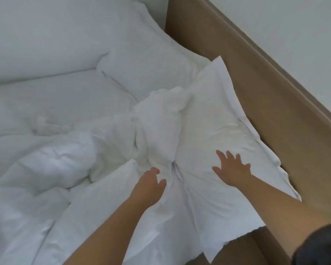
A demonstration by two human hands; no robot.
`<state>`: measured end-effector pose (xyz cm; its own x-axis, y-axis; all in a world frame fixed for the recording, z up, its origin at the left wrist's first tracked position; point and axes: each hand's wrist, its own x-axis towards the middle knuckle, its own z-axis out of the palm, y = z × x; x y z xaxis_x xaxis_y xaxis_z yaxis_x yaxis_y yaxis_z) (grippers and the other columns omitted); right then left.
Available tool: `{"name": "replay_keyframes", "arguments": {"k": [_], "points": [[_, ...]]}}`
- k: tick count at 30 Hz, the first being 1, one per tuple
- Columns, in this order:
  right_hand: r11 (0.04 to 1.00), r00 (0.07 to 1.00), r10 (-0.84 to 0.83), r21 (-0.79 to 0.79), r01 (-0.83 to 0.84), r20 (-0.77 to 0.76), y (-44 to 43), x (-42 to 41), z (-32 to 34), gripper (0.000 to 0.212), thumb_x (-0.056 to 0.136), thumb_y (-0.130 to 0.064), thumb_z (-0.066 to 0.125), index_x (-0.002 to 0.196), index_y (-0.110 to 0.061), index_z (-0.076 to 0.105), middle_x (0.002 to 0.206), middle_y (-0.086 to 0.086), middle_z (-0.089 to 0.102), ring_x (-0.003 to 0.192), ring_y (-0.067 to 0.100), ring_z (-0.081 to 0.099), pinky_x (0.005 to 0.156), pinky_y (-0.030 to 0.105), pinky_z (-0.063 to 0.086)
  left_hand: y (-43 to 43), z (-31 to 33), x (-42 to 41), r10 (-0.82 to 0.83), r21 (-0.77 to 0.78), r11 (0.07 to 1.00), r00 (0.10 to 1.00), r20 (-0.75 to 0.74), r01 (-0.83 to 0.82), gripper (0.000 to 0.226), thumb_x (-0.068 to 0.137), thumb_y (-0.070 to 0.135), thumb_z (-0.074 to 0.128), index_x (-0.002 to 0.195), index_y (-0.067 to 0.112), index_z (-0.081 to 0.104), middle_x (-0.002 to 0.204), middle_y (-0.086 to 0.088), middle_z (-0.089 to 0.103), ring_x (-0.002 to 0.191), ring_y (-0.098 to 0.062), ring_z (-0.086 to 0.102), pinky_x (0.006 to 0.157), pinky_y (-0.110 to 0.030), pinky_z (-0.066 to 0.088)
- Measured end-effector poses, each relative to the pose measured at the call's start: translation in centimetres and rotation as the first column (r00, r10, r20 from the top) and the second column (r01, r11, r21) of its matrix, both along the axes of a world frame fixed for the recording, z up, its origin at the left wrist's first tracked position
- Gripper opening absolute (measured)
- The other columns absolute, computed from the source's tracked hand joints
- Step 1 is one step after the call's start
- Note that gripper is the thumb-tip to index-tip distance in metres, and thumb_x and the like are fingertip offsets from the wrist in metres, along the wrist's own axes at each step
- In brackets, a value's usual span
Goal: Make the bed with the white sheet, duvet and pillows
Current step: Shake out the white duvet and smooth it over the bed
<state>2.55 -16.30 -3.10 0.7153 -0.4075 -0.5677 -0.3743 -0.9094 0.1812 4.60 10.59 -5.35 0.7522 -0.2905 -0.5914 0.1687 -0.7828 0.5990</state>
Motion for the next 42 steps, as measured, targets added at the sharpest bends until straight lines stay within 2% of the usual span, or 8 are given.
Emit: {"name": "replay_keyframes", "arguments": {"k": [8, 12, 16, 19, 22, 29, 36, 42], "points": [[0.913, 0.914, -0.399, 0.128, 0.388, 0.075, -12.4, 0.7, -6.6, 0.101, 0.087, -0.065, 0.053, 0.149, -0.039, -0.023, 0.161, 0.010, -0.020, 0.148, 0.039, -0.007, 0.109, 0.070, 0.017, -12.7, -9.4, 1.7, 0.216, -0.107, 0.960, 0.930, -0.298, -0.258, 0.071, 0.095, 0.041, 0.056, 0.151, 0.014, 0.023, 0.151, -0.010, 0.039, 0.135, -0.026, 0.041, 0.110, -0.034, 0.033], [0.911, 0.901, -0.401, 0.172, 0.374, 0.165, -15.5, 0.7, -9.3, 0.120, 0.073, -0.073, 0.064, 0.152, -0.034, -0.016, 0.160, 0.017, 0.007, 0.146, 0.038, 0.015, 0.112, 0.058, 0.021, -17.1, -13.3, 2.4, 0.366, -0.180, 0.860, 0.823, -0.435, -0.478, 0.088, 0.089, 0.050, 0.061, 0.154, 0.015, 0.012, 0.157, -0.006, 0.024, 0.140, -0.027, 0.032, 0.113, -0.047, 0.031], [0.906, 0.832, -0.412, 0.267, 0.329, 0.371, -15.8, 0.5, -10.8, 0.076, 0.082, -0.051, 0.071, 0.136, -0.014, 0.032, 0.129, 0.013, 0.057, 0.114, 0.035, 0.056, 0.091, 0.041, 0.044, -20.7, -15.5, 1.6, 0.414, -0.217, 0.744, 0.691, -0.593, -0.632, 0.103, 0.080, 0.065, 0.063, 0.154, 0.023, 0.004, 0.155, 0.005, 0.025, 0.137, -0.024, 0.035, 0.103, -0.046, 0.037], [0.906, 0.834, -0.384, 0.338, 0.256, 0.396, -15.0, -0.1, -10.0, 0.044, 0.092, -0.042, 0.060, 0.125, -0.016, 0.050, 0.112, 0.006, 0.066, 0.101, 0.031, 0.062, 0.086, 0.042, 0.051, -21.8, -16.2, 0.5, 0.490, -0.221, 0.687, 0.666, -0.563, -0.692, 0.090, 0.086, 0.056, 0.060, 0.153, 0.018, 0.013, 0.150, 0.004, 0.033, 0.121, -0.018, 0.043, 0.086, -0.033, 0.040], [0.846, 0.771, -0.456, 0.486, 0.220, 0.445, -13.8, -1.6, -7.4, 0.029, 0.093, -0.037, 0.061, 0.114, -0.016, 0.062, 0.102, 0.003, 0.068, 0.096, 0.026, 0.063, 0.085, 0.042, 0.053, -21.0, -15.3, -0.4, 0.479, -0.212, 0.696, 0.664, -0.574, -0.686, 0.089, 0.083, 0.062, 0.059, 0.151, 0.020, 0.019, 0.152, 0.002, 0.033, 0.132, -0.023, 0.039, 0.097, -0.045, 0.036], [0.706, 0.532, -0.641, 0.698, 0.123, 0.554, -5.0, -6.5, 0.3, 0.014, 0.087, -0.019, 0.071, 0.094, -0.007, 0.070, 0.084, 0.006, 0.070, 0.081, 0.021, 0.063, 0.072, 0.032, 0.047, -16.3, -7.1, -2.9, 0.309, -0.312, 0.735, 0.707, -0.636, -0.602, 0.129, 0.046, 0.086, 0.065, 0.152, 0.029, 0.020, 0.156, 0.007, 0.027, 0.140, -0.023, 0.031, 0.103, -0.049, 0.033], [0.478, 0.232, -0.857, 0.878, 0.025, 0.460, 1.7, -16.2, 11.9, 0.023, 0.084, -0.006, 0.073, 0.085, -0.028, 0.069, 0.084, 0.005, 0.071, 0.079, 0.010, 0.058, 0.072, 0.029, 0.049, -9.1, 0.1, -8.8, 0.254, -0.218, 0.844, 0.723, -0.642, -0.490, 0.093, 0.076, 0.079, 0.047, 0.151, 0.030, 0.023, 0.157, -0.003, 0.024, 0.140, -0.031, 0.030, 0.108, -0.058, 0.030], [0.365, 0.112, -0.927, 0.930, 0.039, 0.359, 5.0, -26.9, 16.4, 0.012, 0.086, -0.011, 0.073, 0.091, -0.022, 0.071, 0.090, 0.000, 0.073, 0.084, 0.011, 0.066, 0.079, 0.033, 0.056, -6.4, 1.4, -15.4, 0.133, -0.326, 0.753, 0.618, -0.775, -0.571, 0.083, 0.072, 0.084, 0.044, 0.127, 0.025, 0.061, 0.128, -0.004, 0.064, 0.120, -0.024, 0.059, 0.107, -0.050, 0.040]]}}
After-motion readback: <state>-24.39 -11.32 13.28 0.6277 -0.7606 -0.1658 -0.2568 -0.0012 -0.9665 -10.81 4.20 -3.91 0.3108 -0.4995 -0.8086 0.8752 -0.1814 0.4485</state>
